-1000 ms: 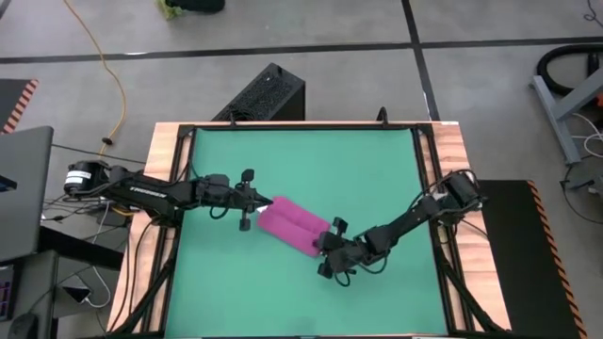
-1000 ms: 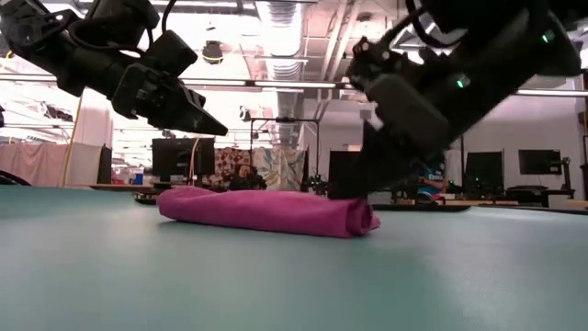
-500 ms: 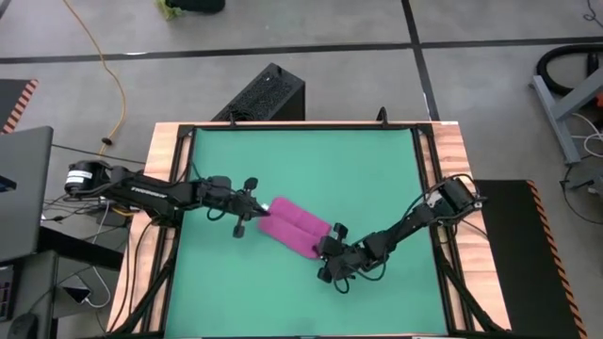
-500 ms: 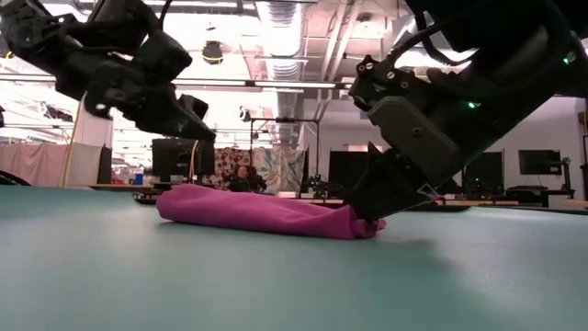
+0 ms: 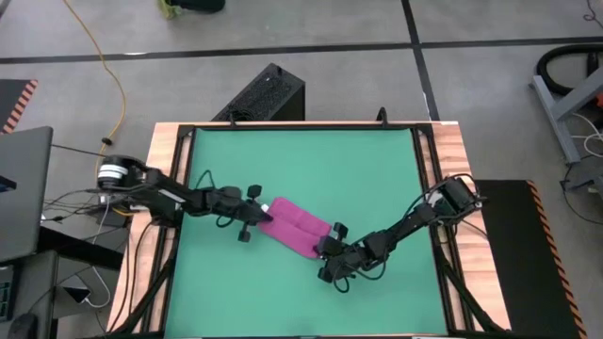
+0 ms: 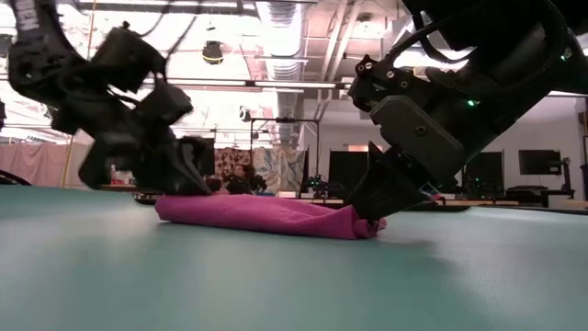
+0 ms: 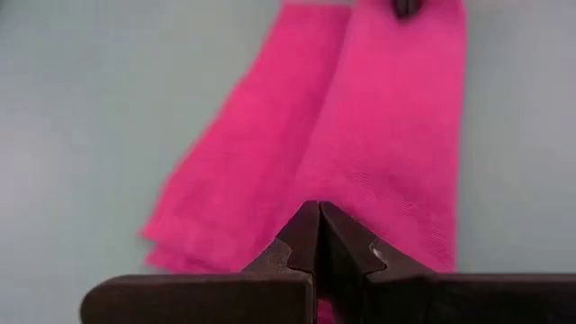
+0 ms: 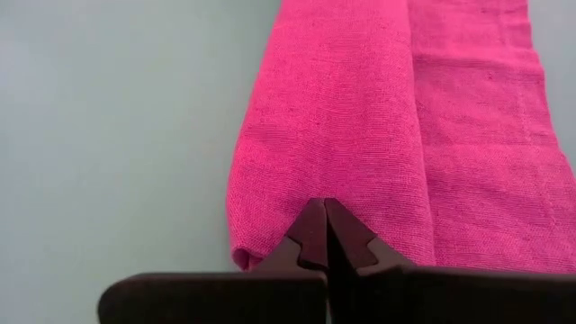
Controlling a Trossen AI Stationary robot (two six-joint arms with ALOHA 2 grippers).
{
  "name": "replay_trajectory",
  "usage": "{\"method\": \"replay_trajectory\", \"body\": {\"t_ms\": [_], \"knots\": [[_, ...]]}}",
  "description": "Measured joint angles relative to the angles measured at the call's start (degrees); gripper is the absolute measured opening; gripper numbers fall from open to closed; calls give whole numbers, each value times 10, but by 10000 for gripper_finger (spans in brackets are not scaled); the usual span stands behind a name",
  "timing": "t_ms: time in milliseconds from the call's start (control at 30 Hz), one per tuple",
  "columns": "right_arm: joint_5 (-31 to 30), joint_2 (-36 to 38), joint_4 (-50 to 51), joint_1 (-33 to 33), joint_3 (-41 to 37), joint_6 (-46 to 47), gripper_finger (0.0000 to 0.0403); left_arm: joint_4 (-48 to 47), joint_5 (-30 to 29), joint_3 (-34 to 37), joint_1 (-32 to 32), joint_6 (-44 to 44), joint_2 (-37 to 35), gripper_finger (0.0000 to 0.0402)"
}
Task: Roll towel into tight, uniform cylinder
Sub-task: Roll the pink towel
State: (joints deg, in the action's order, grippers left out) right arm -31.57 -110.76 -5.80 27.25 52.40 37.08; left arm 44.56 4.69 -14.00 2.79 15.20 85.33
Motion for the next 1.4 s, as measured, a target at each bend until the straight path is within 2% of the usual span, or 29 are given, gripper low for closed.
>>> {"method": "replay_trajectory", "body": {"t_ms": [133, 267, 367, 467, 700, 800, 967, 1133, 1233, 1333, 1400], "knots": [[1, 0, 3, 1, -1, 0, 8, 4, -11, -34, 0, 12, 72, 0], [4, 0, 9, 4, -1, 3, 8, 10, -77, -44, 9, 11, 120, 0], [-5, -1, 13, 13, -1, 4, 8, 12, -66, -45, 21, -20, 133, 0], [-50, 6, 13, 33, -2, -13, 8, 3, -45, -45, 24, -46, 137, 0], [-169, 62, 17, 84, -3, -61, 17, 2, -39, -45, 24, -77, 138, 0], [-144, 64, 8, 86, -4, -61, 46, 2, -38, -44, 24, -92, 139, 0], [-77, 64, -26, 83, -2, -76, 128, -1, -24, -44, 24, -122, 139, 0], [-79, 64, -40, 58, 3, -104, 213, 0, -23, -44, 24, -136, 139, 0], [-50, 64, -27, 39, 15, -146, 234, 0, -23, -44, 24, -160, 139, 0], [-13, 64, -18, 29, 19, -191, 236, 6, -10, -43, 26, -205, 140, 0], [-13, 64, -16, 29, 20, -219, 235, 12, 0, -42, 24, -228, 141, 0]]}}
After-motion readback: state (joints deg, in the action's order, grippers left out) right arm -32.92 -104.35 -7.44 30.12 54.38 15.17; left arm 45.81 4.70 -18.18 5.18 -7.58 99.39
